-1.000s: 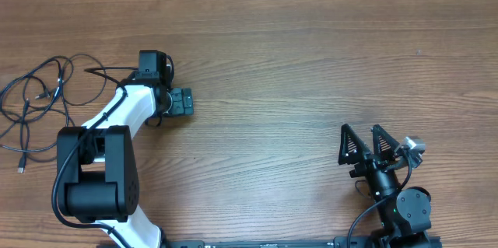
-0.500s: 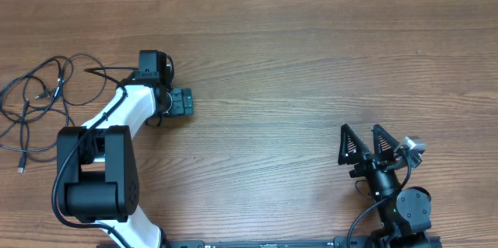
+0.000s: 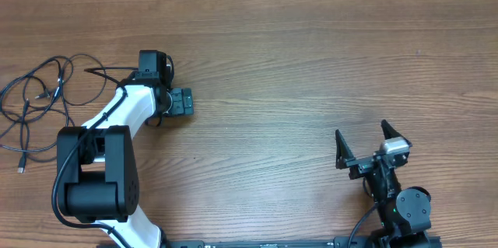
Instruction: Untangle cables
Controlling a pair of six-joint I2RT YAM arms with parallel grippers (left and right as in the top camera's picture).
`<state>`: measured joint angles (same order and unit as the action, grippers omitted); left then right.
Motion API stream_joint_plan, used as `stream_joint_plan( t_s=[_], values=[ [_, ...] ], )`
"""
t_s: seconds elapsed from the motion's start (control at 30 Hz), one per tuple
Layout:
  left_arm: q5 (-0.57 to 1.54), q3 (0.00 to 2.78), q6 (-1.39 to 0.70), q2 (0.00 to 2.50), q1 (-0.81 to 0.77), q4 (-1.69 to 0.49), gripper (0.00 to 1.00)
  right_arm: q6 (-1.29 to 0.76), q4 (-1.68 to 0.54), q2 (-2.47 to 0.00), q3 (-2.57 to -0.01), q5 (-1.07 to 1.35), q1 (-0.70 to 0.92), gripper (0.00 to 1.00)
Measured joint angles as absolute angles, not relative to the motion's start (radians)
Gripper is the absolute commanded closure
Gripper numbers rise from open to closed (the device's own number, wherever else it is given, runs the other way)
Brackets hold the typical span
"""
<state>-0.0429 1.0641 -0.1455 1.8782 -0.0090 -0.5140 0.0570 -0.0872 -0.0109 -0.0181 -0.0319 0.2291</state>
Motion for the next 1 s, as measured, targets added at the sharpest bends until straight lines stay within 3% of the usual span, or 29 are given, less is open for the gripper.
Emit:
stream_joint_plan(
  t_s=[1.0],
  values=[
    [-0.043,1.064,-0.146,1.878,-0.009,-0.514,0.0,0.139,-0.088,-0.011,-0.018,-0.026,0.229,0.0]
  ],
)
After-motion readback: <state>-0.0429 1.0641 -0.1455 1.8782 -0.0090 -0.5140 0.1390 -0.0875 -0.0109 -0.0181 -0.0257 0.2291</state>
